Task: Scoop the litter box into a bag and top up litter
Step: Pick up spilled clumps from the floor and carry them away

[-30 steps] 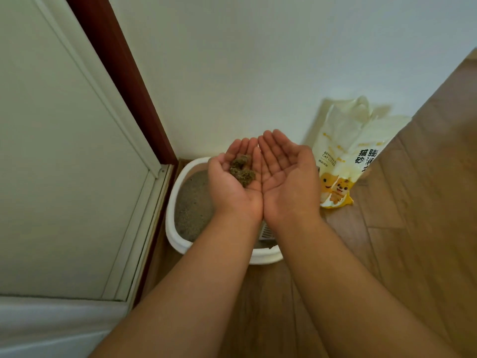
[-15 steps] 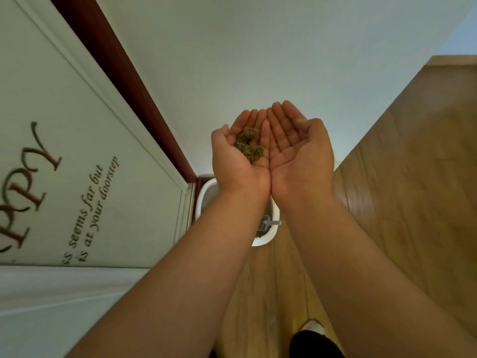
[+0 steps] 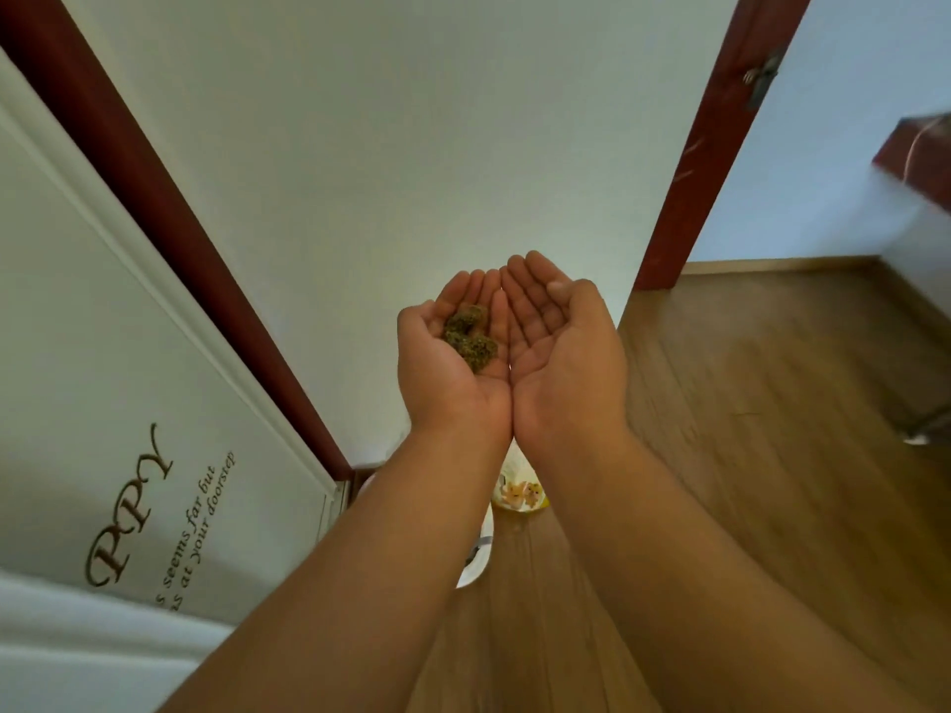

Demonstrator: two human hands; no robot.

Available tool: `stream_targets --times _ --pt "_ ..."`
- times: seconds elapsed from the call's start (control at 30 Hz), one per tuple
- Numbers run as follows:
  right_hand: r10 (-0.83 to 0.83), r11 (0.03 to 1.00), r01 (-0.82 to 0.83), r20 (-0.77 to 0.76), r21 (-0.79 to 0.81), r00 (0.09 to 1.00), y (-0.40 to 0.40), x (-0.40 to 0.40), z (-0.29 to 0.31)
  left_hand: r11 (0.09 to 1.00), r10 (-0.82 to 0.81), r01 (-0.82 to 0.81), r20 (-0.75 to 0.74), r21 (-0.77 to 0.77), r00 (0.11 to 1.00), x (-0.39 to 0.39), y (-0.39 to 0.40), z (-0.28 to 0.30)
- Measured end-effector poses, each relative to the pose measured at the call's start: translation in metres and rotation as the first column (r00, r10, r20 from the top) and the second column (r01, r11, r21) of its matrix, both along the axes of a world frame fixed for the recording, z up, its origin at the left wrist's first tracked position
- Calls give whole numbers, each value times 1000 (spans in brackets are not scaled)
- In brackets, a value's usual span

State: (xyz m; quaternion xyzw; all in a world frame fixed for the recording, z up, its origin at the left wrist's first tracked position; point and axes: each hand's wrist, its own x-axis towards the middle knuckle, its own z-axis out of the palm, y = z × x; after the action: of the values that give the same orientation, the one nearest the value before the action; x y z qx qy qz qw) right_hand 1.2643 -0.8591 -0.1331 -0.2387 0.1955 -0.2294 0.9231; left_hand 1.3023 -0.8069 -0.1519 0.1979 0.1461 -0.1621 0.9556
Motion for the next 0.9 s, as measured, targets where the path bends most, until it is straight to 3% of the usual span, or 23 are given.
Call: stream_targets --times 0.2,0.47,0.67,0.8,0.9 --pt "-49 998 50 27 -31 998 -35 -26 29 998 -58 58 14 -17 998 -21 -38 30" --pt "-324 942 325 19 -87 946 -73 -40 50 951 -310 308 39 32 950 -31 -88 61" --pt "-555 828 552 -3 -97 832 -70 -50 59 828 -560 559 26 45 828 -27 -104 63" --pt "-679 732 676 -13 -85 734 -65 -61 58 706 -707 703 31 90 706 -36 -107 60" --pt "-756 653 753 -18 -82 654 -60 -73 52 600 -800 799 1 40 600 -46 -108 56"
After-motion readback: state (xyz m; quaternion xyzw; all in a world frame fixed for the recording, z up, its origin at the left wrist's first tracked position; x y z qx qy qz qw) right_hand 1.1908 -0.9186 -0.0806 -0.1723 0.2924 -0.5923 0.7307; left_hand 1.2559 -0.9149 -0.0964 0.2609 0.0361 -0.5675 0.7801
